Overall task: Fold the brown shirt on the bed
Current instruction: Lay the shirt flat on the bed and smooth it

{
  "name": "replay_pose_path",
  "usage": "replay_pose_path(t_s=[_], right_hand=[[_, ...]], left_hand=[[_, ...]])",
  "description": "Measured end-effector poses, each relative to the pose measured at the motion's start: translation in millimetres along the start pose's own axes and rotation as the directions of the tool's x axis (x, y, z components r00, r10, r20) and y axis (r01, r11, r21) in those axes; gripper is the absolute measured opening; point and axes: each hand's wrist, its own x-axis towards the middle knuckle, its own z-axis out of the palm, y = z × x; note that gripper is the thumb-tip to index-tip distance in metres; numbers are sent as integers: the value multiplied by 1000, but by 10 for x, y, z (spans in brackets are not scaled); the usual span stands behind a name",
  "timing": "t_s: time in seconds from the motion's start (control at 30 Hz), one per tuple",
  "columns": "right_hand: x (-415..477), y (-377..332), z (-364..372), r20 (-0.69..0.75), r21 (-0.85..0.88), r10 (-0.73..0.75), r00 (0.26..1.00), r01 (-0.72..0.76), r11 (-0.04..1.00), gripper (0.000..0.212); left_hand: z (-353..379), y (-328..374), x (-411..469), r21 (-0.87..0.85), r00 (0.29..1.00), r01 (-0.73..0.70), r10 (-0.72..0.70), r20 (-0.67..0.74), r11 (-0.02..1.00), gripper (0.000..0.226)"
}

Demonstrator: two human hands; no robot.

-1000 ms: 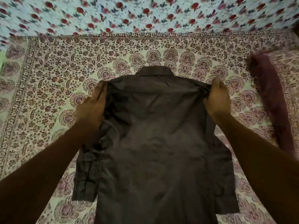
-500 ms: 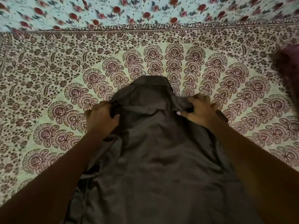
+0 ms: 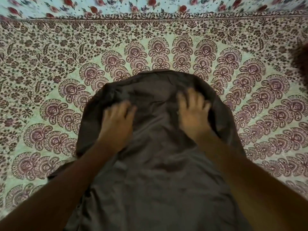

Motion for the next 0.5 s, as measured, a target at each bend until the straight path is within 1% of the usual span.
replay_pose_path(t_s=[0.03,0.07,0.1,0.13,0.17,0.2,0.23,0.27,0.3,0.33,0.4,0.43,0.47,0.5], right_hand=[[-158,-63,115,21,20,-169,985,169,985,74],[-276,-72,213,88,46,-292,952,289,956,69],[-338,-36,277,165,62,-331,929,325,944,65],[-357,27,289,217,79,-281,935,270,960,64],[-323,116,297,210,84,-168,963,154,985,63],[-277,213,292,200,95,-27,979,8,995,62],[-208,309,273,207,123,107,972,-135,983,61],[-141,390,249,229,155,202,952,-241,958,62],[-96,429,217,242,163,250,937,-293,942,64],[-62,425,177,241,148,261,935,-301,942,66],[-86,283,134,185,85,221,957,-240,967,68],[-159,170,123,141,68,165,976,-175,982,67],[-280,45,128,116,73,77,990,-86,994,66],[-440,-74,152,107,99,-43,993,32,995,66]], left_hand=[[84,68,-104,-36,995,-50,53,85,998,62],[172,60,-203,-47,980,-61,69,185,997,69],[261,-24,-287,-31,966,-48,54,254,998,77],[335,-161,-343,-2,965,-31,31,262,1000,80],[391,-340,-368,32,971,-23,15,241,999,80],[433,-535,-378,72,974,-33,16,227,997,78],[446,-736,-368,110,976,-59,34,217,992,75],[431,-934,-350,139,975,-92,61,212,986,71],[404,-1089,-330,169,978,-112,79,191,979,67],[332,-1167,-298,190,982,-101,68,175,977,62],[203,-1088,-273,203,987,-26,-7,159,979,61],[188,-940,-299,167,988,0,-26,155,986,64],[180,-734,-352,75,986,-2,-10,164,997,69],[209,-521,-436,-54,985,-25,34,172,998,74]])
